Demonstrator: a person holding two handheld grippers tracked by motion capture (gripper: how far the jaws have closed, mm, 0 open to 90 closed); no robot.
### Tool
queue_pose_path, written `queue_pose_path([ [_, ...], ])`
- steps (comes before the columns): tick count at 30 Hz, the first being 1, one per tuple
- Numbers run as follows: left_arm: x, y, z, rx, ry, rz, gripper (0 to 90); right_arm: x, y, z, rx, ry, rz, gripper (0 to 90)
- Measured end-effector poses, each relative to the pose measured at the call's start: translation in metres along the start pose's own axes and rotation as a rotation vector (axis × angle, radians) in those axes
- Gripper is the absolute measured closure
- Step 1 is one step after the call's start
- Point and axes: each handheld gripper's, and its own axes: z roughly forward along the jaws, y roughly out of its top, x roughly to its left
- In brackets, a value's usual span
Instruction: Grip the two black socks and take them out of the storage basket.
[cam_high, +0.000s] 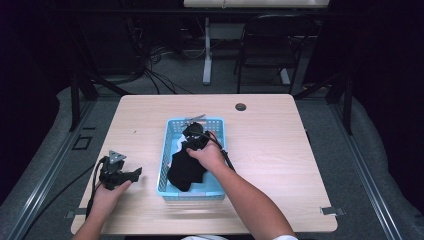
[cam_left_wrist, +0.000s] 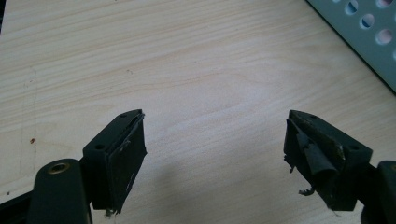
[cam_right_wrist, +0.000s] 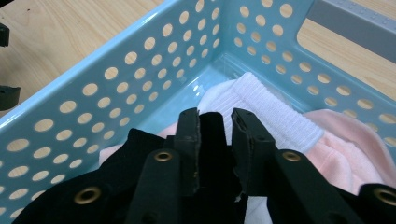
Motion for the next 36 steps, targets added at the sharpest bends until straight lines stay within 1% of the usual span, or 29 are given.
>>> queue_pose_path([
  [2,0.000,0.000,0.000,-0.001,-0.001,-0.002,20.8,0.000,-0.001,0.000,-0.003,0.005,0.004,78.9],
  [3,0.000,0.000,0.000,-0.001,-0.001,-0.002,20.8,0.000,-0.001,0.000,0.000,0.004,-0.006,81.0],
  [4,0.000,0.000,0.000,-0.001,-0.001,-0.002,20.8,0.000,-0.001,0.000,0.000,0.004,-0.006,81.0],
  [5,0.000,0.000,0.000,-0.001,-0.001,-0.002,20.8,0.000,0.000,-0.002,0.001,0.004,-0.012,84.5],
  [6,0.000,0.000,0.000,-0.001,-0.001,-0.002,20.8,0.000,0.000,-0.002,0.001,0.004,-0.012,84.5],
  [7,0.000,0.000,0.000,-0.001,0.000,-0.001,20.8,0.001,0.000,-0.005,-0.008,0.014,-0.015,86.2],
  [8,0.000,0.000,0.000,-0.001,0.000,-0.002,20.8,0.001,0.000,-0.006,-0.007,0.011,-0.023,86.6],
  [14,0.000,0.000,0.000,0.001,0.001,0.001,20.8,0.002,0.001,-0.013,-0.021,0.024,-0.032,87.2],
  [16,0.000,0.000,0.000,-0.001,0.001,0.000,20.8,0.003,0.001,-0.016,-0.042,0.035,-0.026,87.3],
  [17,0.000,0.000,0.000,-0.001,0.001,0.001,20.8,0.003,0.002,-0.019,-0.036,0.036,-0.043,87.3],
  [19,0.000,0.000,0.000,-0.001,0.002,0.001,20.8,0.007,0.002,-0.026,-0.054,0.040,-0.061,87.5],
  [21,0.000,0.000,0.000,0.000,0.002,0.000,20.8,0.009,0.002,-0.033,-0.058,0.050,-0.072,87.5],
  [23,0.000,0.000,0.000,-0.002,0.003,0.000,20.8,0.012,0.002,-0.039,-0.080,0.060,-0.079,87.6],
  [24,0.000,0.000,0.000,-0.002,0.003,0.001,20.8,0.014,0.002,-0.043,-0.082,0.062,-0.094,87.6],
  [26,0.000,0.000,0.000,-0.001,0.003,0.001,20.8,0.018,0.001,-0.051,-0.106,0.069,-0.109,87.7],
  [27,0.000,0.000,0.000,-0.001,0.003,0.001,20.8,0.020,0.001,-0.055,-0.110,0.075,-0.122,87.7],
  [28,0.000,0.000,0.000,-0.001,0.003,0.001,20.8,0.020,0.001,-0.055,-0.110,0.075,-0.122,87.7],
  [29,0.000,0.000,0.000,0.001,0.003,0.003,20.8,0.025,-0.001,-0.064,-0.136,0.077,-0.140,87.7],
  [30,0.000,0.000,0.000,0.001,0.003,0.003,20.8,0.025,-0.001,-0.064,-0.136,0.077,-0.140,87.7],
  [31,-0.001,0.000,0.000,0.001,0.004,0.005,20.8,0.028,-0.003,-0.074,-0.162,0.090,-0.149,87.7],
  [33,-0.001,0.000,0.000,0.002,0.004,0.004,20.8,0.030,-0.005,-0.084,-0.183,0.097,-0.155,87.7],
  [34,-0.001,0.000,0.000,0.002,0.004,0.004,20.8,0.030,-0.005,-0.084,-0.183,0.097,-0.155,87.7],
  [35,-0.001,0.000,0.000,0.002,0.005,0.003,20.8,0.030,-0.006,-0.094,-0.211,0.110,-0.153,87.8],
  [36,-0.001,0.000,0.000,0.002,0.005,0.003,20.8,0.030,-0.006,-0.094,-0.211,0.110,-0.153,87.8],
])
